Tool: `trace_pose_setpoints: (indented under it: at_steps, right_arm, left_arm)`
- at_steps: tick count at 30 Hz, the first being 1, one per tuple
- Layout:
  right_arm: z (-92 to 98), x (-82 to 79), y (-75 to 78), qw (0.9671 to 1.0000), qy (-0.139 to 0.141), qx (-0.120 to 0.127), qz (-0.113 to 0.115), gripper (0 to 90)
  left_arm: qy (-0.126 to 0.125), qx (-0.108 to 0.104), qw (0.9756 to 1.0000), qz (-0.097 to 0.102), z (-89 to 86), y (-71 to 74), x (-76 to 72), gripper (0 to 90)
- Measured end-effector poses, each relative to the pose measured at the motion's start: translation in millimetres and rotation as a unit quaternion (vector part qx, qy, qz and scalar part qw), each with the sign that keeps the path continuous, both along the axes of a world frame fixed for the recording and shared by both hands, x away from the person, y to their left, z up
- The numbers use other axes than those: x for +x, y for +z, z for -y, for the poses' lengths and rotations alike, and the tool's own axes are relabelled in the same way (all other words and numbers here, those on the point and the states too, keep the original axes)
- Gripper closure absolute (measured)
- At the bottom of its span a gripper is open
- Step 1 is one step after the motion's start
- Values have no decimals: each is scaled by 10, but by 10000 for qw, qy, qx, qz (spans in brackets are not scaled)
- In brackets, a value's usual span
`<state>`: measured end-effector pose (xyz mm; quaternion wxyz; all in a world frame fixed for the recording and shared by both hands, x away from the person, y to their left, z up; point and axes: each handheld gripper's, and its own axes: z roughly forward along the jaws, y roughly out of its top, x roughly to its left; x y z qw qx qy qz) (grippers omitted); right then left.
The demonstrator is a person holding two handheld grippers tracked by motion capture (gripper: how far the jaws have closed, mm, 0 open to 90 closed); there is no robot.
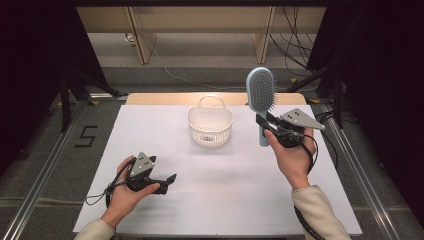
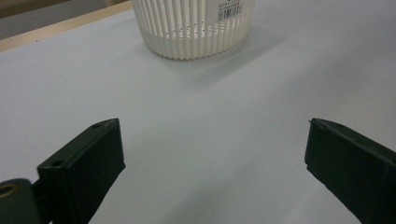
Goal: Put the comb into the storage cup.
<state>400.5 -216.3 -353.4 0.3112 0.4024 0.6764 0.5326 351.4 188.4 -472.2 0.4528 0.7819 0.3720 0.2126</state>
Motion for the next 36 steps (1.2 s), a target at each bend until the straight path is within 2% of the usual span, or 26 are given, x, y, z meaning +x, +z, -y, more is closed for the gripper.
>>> trace_pose_setpoints:
  at_steps: [17, 23, 36]
  right_arm:
    - [-24, 36, 12, 9999, 3, -77, 106, 705]
    - [-36, 52, 4, 9997, 33, -175, 168, 705]
    - [-67, 80, 0, 9997, 63, -170, 180, 705]
  left_arm:
    - [-2, -1, 10000, 2, -1, 1, 0, 40]
    - [-7, -3, 10000, -1, -1, 0, 0, 40]
    - [-6, -3, 10000, -3, 1, -1, -1, 41]
